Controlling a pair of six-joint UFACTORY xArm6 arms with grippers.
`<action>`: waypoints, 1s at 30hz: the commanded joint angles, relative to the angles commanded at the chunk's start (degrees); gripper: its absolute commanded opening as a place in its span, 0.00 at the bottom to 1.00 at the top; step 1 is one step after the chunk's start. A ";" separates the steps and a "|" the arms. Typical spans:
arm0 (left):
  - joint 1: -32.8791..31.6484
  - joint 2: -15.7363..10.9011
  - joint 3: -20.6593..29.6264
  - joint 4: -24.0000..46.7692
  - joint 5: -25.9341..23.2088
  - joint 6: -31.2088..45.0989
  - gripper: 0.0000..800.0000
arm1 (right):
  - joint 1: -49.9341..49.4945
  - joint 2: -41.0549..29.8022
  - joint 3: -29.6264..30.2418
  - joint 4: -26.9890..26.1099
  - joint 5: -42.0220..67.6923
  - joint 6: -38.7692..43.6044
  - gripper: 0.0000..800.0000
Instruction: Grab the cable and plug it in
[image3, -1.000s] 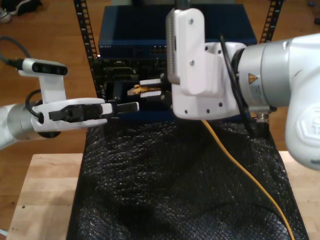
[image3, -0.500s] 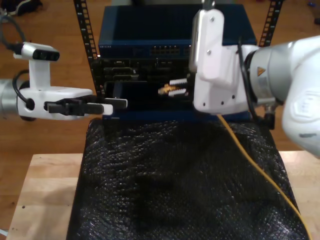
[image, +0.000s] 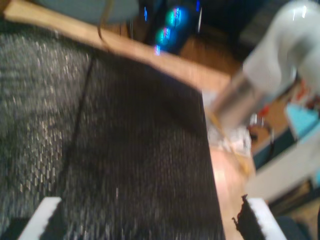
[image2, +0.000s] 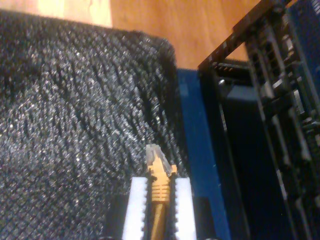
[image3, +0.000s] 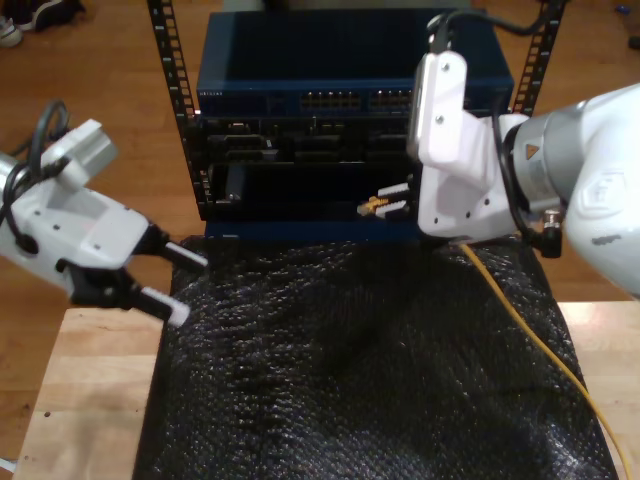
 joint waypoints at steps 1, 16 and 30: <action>0.79 -0.18 0.09 1.05 0.00 0.35 1.00 | -0.53 0.26 0.18 -0.18 0.00 0.00 0.00; 14.15 -1.85 0.26 18.20 -4.92 16.79 1.00 | -1.85 2.46 1.32 -0.88 0.44 0.00 0.00; 32.97 -1.93 6.42 29.98 -6.77 40.79 1.00 | -2.90 2.55 2.46 -2.73 0.44 0.00 0.00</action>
